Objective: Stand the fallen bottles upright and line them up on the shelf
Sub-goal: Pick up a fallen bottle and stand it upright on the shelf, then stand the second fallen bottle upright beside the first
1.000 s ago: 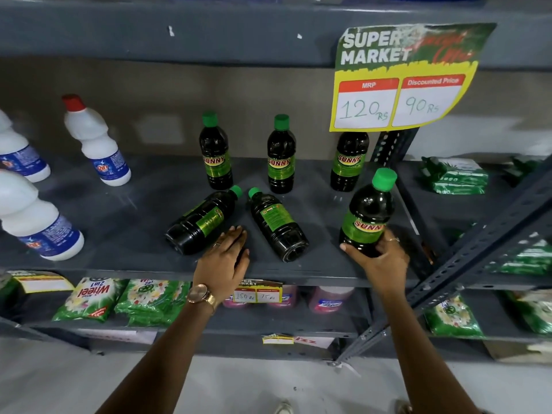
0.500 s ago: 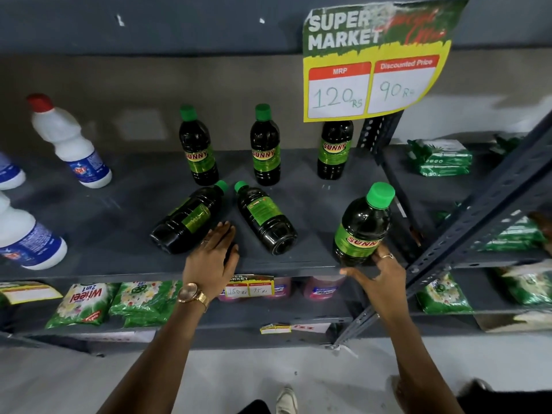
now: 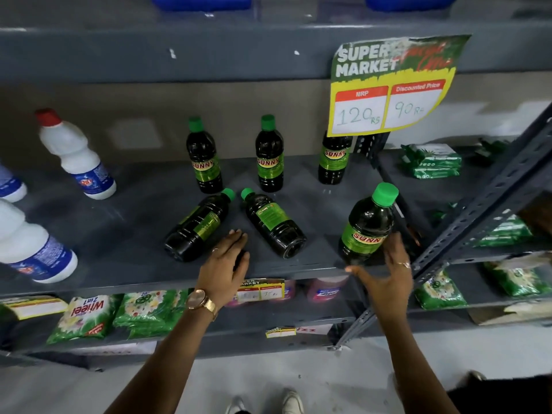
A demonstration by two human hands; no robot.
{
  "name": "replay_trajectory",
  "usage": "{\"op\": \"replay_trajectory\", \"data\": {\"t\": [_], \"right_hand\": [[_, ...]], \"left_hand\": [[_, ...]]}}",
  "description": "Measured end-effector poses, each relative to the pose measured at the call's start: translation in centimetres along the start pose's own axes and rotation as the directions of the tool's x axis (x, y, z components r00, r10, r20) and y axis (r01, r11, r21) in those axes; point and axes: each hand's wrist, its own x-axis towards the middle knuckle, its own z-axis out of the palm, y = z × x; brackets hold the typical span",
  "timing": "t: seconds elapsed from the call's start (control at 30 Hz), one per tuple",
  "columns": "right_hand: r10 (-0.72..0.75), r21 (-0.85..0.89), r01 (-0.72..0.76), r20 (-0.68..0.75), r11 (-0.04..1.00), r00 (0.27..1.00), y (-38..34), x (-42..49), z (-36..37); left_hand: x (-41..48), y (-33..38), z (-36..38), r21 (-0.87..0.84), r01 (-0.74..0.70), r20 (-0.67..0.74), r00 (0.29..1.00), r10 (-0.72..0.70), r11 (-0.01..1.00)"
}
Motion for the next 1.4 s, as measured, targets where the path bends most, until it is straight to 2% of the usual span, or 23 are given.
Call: {"op": "replay_trajectory", "data": {"t": [0.07,0.1,0.13,0.2,0.27,0.33,0.4,0.47,0.53,0.57,0.63,0.73,0.83,0.9,0.97,1.07,1.27,1.4], "right_hand": [[-0.043,-0.005,0.043,-0.193,0.999,0.98,-1.1,-2.8,0.1],[-0.109,-0.033,0.104,-0.246,0.994,0.963,-2.2,-4.3,0.2],[-0.183,-0.075,0.17,-0.229,0.983,0.956,-3.6,-5.6,0.4],[-0.316,-0.131,0.309,-0.035,0.942,0.948,-7.0,-6.9,1.3],[-0.337,-0.127,0.356,0.151,0.926,0.929,-10.5,-6.1,3.6],[-0.272,-0.181,0.316,0.23,0.931,0.934,-12.8,-3.2,6.7],[-0.084,-0.362,0.224,0.363,0.905,0.928,-14.2,1.1,9.8],[0.193,-0.561,0.143,0.496,0.816,0.846,-14.4,4.8,12.1],[0.362,-0.622,0.084,0.553,0.778,0.75,-13.9,6.6,13.1],[0.399,-0.612,0.038,0.56,0.79,0.726,-13.5,7.0,13.5],[0.401,-0.579,-0.011,0.551,0.815,0.732,-12.7,6.9,13.8],[0.298,-0.531,0.033,0.524,0.847,0.798,-11.4,6.1,13.6],[0.152,-0.348,0.022,0.466,0.937,0.872,-10.8,5.3,13.4],[0.048,-0.199,0.021,0.334,0.98,0.941,-10.8,4.6,14.0],[-0.016,-0.029,0.02,0.141,0.999,0.99,-10.9,3.5,15.4],[0.015,0.163,-0.011,-0.024,0.987,1.0,-10.9,2.3,17.4],[0.029,0.242,-0.03,0.007,0.97,1.0,-10.5,2.3,17.9],[0.023,0.185,-0.033,0.056,0.982,0.998,-9.3,0.7,17.4]], "left_hand": [[-0.9,0.0,-2.0,-0.068,-0.114,-0.053,0.993,0.11,0.991],[-1.4,-0.3,-3.3,-0.07,-0.171,-0.091,0.982,0.165,0.983],[-1.7,-0.8,-4.8,-0.069,-0.205,-0.131,0.972,0.194,0.976],[-2.0,-2.4,-7.7,-0.091,-0.189,-0.219,0.961,0.166,0.978],[-1.4,-5.3,-9.8,-0.134,-0.106,-0.274,0.96,0.066,0.985],[-0.1,-9.1,-10.5,-0.135,0.002,-0.256,0.966,-0.036,0.991],[1.3,-12.5,-10.4,-0.092,0.106,-0.144,0.982,-0.119,0.99],[2.3,-14.8,-9.6,-0.004,0.154,0.001,0.988,-0.154,0.988],[2.6,-15.9,-8.4,0.09,0.138,0.08,0.986,-0.145,0.986],[2.6,-16.2,-8.0,0.12,0.125,0.089,0.987,-0.136,0.985],[2.6,-16.5,-7.6,0.14,0.104,0.072,0.991,-0.115,0.985],[2.7,-16.4,-7.6,0.165,0.066,0.074,0.994,-0.079,0.984],[2.9,-16.7,-7.4,0.172,0.049,0.053,0.997,-0.058,0.984],[2.9,-16.8,-7.3,0.172,0.041,0.048,0.998,-0.05,0.984],[3.0,-16.9,-7.2,0.177,0.037,0.038,0.998,-0.044,0.984],[3.0,-17.2,-7.1,0.18,0.034,0.019,0.999,-0.038,0.983],[3.0,-17.2,-7.0,0.176,0.022,0.007,1.0,-0.024,0.984],[2.6,-17.3,-6.8,0.188,0.014,-0.003,1.0,-0.014,0.982]]}}
